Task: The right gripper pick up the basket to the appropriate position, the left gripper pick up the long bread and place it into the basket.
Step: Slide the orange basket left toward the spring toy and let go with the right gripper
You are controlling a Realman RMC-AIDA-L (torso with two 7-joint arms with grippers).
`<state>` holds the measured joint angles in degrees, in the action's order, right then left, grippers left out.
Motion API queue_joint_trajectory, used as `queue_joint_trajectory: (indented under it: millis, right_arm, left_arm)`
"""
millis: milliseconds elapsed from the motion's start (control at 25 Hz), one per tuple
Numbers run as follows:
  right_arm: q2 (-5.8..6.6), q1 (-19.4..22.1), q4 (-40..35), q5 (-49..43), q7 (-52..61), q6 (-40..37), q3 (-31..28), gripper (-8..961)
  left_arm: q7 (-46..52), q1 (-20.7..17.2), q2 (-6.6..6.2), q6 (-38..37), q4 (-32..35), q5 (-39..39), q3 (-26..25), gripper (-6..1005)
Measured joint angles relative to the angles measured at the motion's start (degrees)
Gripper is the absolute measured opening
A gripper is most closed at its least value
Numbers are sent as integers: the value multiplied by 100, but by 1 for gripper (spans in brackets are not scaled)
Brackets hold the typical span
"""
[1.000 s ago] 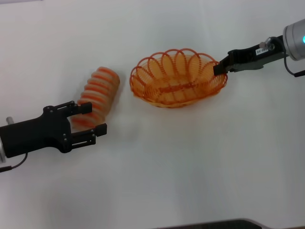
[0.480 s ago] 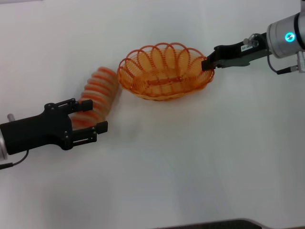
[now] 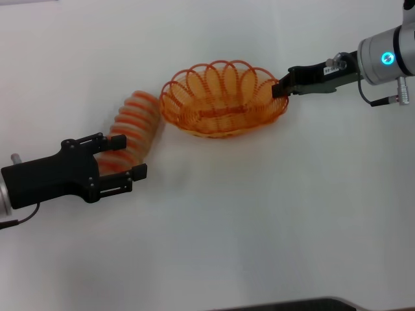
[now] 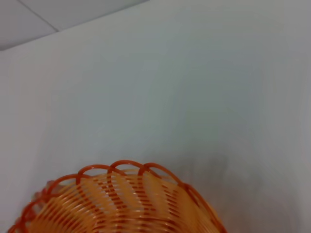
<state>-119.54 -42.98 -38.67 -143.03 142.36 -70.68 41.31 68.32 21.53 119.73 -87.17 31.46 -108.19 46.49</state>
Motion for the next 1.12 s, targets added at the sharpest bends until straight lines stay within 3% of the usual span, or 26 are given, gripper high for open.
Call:
queue_joint_trajectory:
  millis: [1120]
  right_arm:
    - [-14,8,239,206,-63,311,82,84]
  left_arm:
    - [-21,50,15,66,0,-93,9,766]
